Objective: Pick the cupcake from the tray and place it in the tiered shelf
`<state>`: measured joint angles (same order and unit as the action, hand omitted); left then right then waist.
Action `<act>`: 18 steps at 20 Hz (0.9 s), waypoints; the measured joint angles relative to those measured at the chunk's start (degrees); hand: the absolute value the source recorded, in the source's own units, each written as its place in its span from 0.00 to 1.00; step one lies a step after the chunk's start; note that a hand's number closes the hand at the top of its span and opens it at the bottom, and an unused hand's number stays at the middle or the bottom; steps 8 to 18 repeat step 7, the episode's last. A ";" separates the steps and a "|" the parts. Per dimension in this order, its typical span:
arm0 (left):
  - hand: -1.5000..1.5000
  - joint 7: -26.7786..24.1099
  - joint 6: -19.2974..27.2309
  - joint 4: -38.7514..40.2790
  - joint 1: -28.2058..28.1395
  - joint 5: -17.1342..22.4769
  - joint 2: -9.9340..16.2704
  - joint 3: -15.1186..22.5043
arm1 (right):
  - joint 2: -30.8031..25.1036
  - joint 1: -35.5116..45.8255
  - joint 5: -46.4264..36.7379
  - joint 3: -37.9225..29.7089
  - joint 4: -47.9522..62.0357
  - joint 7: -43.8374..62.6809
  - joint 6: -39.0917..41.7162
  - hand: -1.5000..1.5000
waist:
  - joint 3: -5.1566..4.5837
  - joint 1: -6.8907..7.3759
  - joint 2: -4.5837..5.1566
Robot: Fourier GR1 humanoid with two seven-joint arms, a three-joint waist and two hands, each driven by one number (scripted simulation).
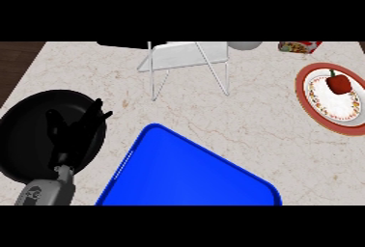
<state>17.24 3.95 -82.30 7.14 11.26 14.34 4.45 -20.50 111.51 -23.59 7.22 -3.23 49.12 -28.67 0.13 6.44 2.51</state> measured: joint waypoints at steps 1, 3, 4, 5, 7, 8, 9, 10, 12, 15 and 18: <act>0.50 0.34 0.41 -0.06 -0.09 -0.17 -0.12 0.02 | -0.91 0.12 0.09 -0.17 0.05 0.04 -0.05 0.00 | 0.05 -0.23 -0.10; 0.50 0.57 0.28 -0.04 -0.18 -0.07 0.02 -0.11 | -2.19 0.75 0.40 -0.61 0.19 0.53 0.09 0.00 | 0.06 -0.44 -0.24; 0.50 -0.07 0.18 0.07 -0.43 -0.01 -0.11 -0.21 | -3.02 1.17 0.58 -0.84 0.20 0.68 0.55 0.00 | 0.06 -0.56 -0.31; 0.50 -0.10 0.15 0.16 -0.47 0.05 -0.10 -0.31 | -3.98 1.52 0.85 -1.17 0.19 0.70 1.24 0.00 | 0.08 -0.65 -0.33; 0.50 -0.43 0.09 0.16 -0.70 0.01 -0.17 -0.35 | -5.65 1.82 1.30 -1.70 0.08 0.35 2.65 0.00 | 0.10 -0.83 -0.41; 0.50 -0.43 0.09 0.16 -0.70 0.01 -0.17 -0.35 | -5.65 1.82 1.30 -1.70 0.08 0.35 2.65 0.00 | 0.10 -0.83 -0.41; 0.50 -0.43 0.09 0.16 -0.70 0.01 -0.17 -0.35 | -5.65 1.82 1.30 -1.70 0.08 0.35 2.65 0.00 | 0.10 -0.83 -0.41; 0.50 -0.43 0.09 0.16 -0.70 0.01 -0.17 -0.35 | -5.65 1.82 1.30 -1.70 0.08 0.35 2.65 0.00 | 0.10 -0.83 -0.41; 0.50 -0.43 0.09 0.16 -0.70 0.01 -0.17 -0.35 | -5.65 1.82 1.30 -1.70 0.08 0.35 2.65 0.00 | 0.10 -0.83 -0.41; 0.50 -0.43 0.09 0.16 -0.70 0.01 -0.17 -0.35 | -5.65 1.82 1.30 -1.70 0.08 0.35 2.65 0.00 | 0.10 -0.83 -0.41; 0.50 -0.43 0.09 0.16 -0.70 0.01 -0.17 -0.35 | -5.65 1.82 1.30 -1.70 0.08 0.35 2.65 0.00 | 0.10 -0.83 -0.41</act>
